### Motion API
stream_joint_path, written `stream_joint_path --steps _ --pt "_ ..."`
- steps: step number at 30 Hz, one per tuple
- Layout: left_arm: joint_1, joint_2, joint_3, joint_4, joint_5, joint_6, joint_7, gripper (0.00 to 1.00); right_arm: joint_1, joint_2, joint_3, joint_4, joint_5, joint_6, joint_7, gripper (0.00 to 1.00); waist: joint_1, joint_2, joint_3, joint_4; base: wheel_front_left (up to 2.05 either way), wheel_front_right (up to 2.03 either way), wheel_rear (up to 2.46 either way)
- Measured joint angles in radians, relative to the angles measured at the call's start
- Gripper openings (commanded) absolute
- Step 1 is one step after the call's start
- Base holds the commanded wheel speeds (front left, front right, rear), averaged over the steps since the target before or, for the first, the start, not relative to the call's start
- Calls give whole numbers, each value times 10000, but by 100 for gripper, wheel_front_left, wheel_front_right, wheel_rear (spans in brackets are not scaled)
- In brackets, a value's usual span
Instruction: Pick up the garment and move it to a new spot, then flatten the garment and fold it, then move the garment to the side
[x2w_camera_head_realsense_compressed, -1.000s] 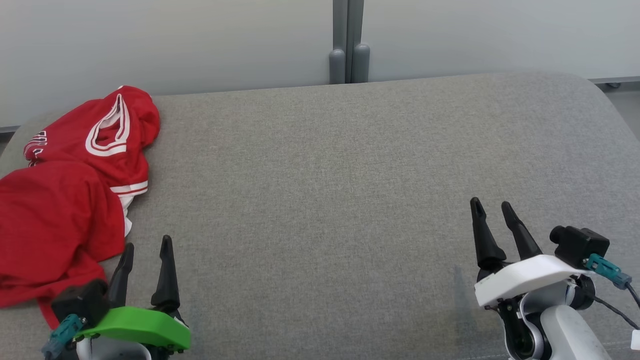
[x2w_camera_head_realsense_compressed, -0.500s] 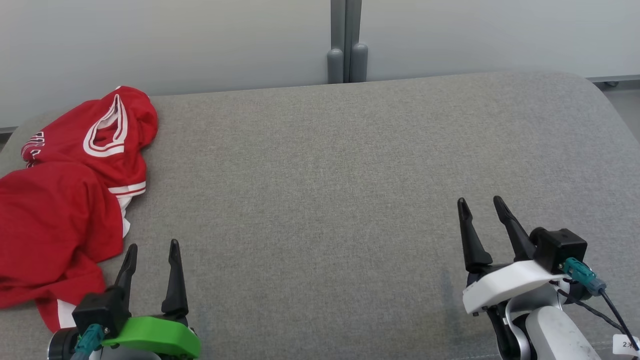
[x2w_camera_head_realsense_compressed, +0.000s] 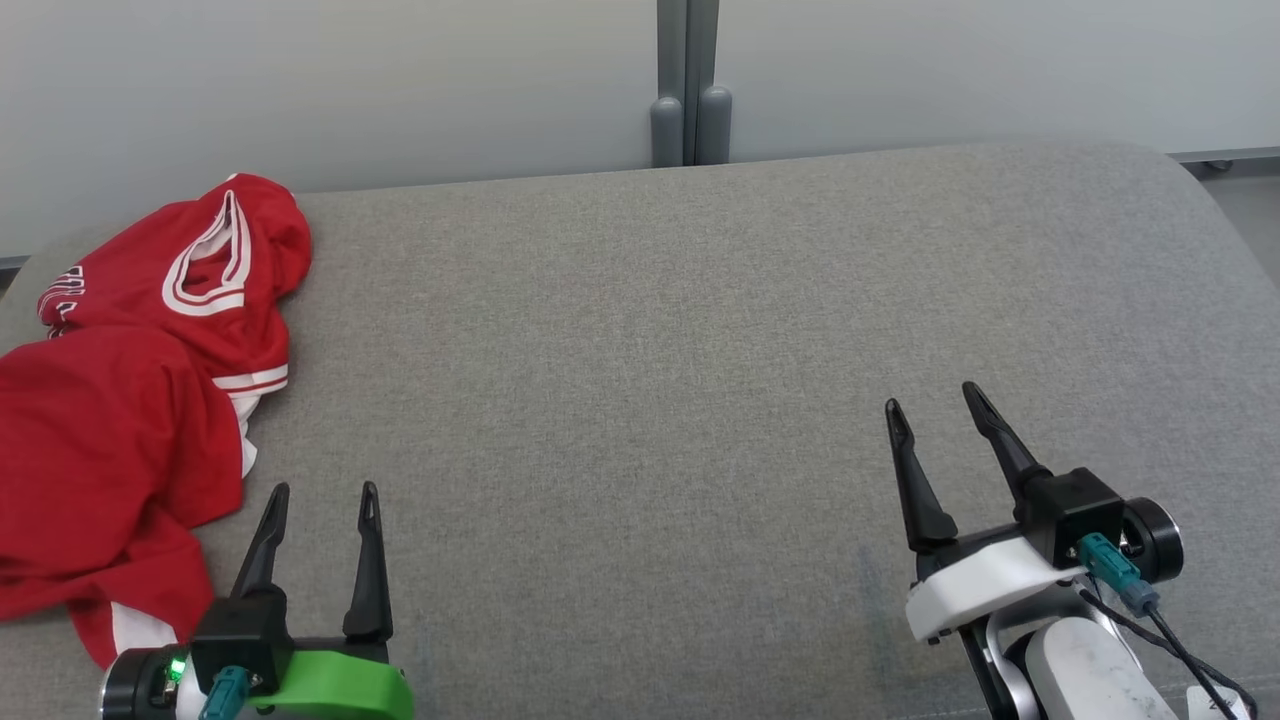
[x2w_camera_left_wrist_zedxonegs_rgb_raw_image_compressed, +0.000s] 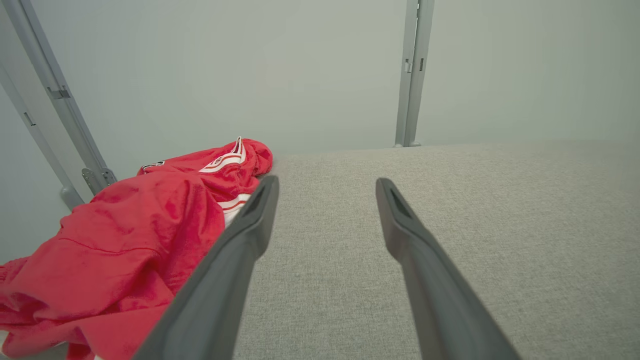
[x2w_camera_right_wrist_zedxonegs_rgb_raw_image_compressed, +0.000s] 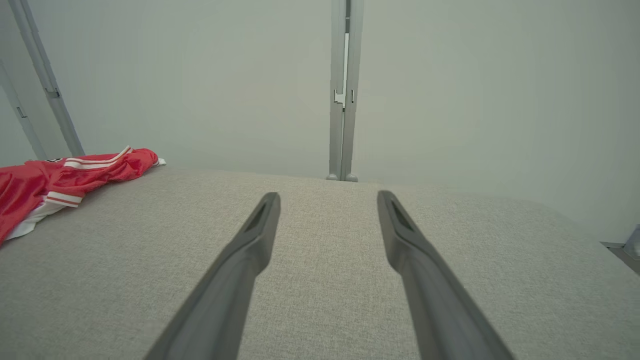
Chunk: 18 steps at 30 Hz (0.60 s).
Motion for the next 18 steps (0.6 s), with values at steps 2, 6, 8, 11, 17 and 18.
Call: stream_joint_path --steps 2,6,8,11,17,18 --pt "32 -2 -21 -29 221 12 -88 100 0 -8 40 -15 -236 -10 -84 100 0 0 -10 -9 0 0 0" --pt "149 -4 -27 -50 307 13 -88 100 1 -15 59 -31 -449 -10 -132 100 0 0 -42 -19 0 0 0" --pt "174 -4 -23 -44 307 13 -88 100 1 -15 59 -31 -449 -10 -132 100 0 0 -62 -23 0 0 0" --pt "174 -6 -21 -42 307 13 -88 100 6 -15 46 -29 -445 -10 -132 100 0 0 -93 -28 0 0 0" --pt "175 -10 -8 -4 288 13 -90 100 132 -12 2 -13 -408 -8 -132 100 0 0 -158 -27 0 0 0" --pt "176 -12 -4 6 284 13 -90 100 159 -12 -8 -6 -407 -8 -132 100 0 0 -166 -25 0 0 0"
